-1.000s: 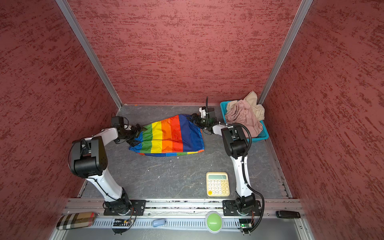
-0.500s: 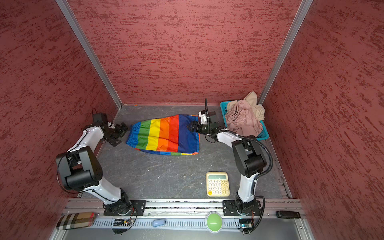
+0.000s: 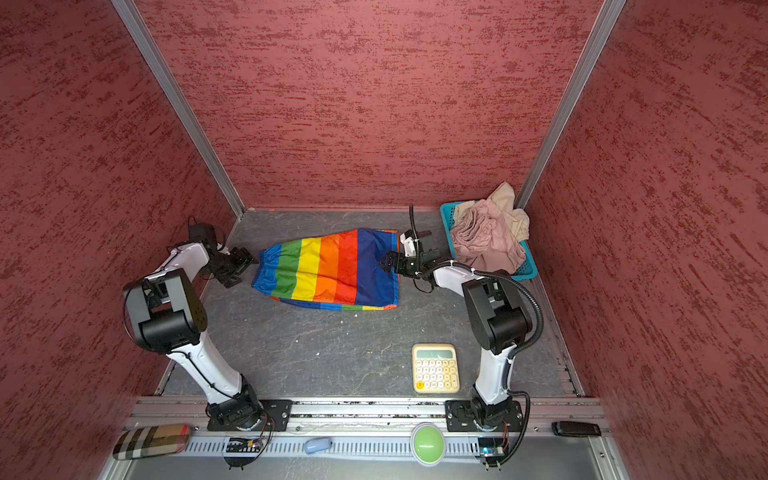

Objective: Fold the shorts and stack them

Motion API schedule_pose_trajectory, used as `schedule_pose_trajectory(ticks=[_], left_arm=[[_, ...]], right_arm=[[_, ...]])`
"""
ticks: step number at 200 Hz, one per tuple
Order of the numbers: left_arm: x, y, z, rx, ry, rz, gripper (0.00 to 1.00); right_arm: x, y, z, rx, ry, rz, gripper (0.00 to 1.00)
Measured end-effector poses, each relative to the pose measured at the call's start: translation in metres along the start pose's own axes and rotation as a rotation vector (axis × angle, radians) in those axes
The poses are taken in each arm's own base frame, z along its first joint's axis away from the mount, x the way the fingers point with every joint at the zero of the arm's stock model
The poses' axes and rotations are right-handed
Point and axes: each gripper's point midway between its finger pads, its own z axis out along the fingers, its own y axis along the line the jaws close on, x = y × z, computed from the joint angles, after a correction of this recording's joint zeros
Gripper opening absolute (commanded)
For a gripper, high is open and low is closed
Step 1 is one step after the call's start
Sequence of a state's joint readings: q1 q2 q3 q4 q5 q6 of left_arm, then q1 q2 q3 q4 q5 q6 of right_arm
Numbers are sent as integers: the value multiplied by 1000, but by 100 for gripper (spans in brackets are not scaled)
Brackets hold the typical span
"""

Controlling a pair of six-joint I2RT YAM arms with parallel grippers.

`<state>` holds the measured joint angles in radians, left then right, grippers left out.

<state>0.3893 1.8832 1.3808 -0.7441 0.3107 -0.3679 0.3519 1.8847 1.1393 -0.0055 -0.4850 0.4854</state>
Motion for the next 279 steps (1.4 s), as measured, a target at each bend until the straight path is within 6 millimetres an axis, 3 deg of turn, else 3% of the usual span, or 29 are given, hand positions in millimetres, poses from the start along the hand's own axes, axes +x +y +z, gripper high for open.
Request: schedule_pose_trajectory(ticks=[44, 81, 115, 186, 279], left_arm=[[10, 0, 27, -21, 65, 32, 66], [13, -12, 33, -25, 72, 86, 59], [17, -11, 39, -50, 78, 109, 54], [23, -6, 50, -108, 89, 163, 66], [34, -20, 60, -120, 119, 231, 1]], right_arm=[[18, -24, 18, 46, 55, 37, 99], [13, -28, 21, 68, 41, 39, 99], [7, -30, 24, 80, 28, 47, 99], [4, -29, 25, 74, 13, 69, 99], [1, -28, 27, 55, -9, 94, 99]])
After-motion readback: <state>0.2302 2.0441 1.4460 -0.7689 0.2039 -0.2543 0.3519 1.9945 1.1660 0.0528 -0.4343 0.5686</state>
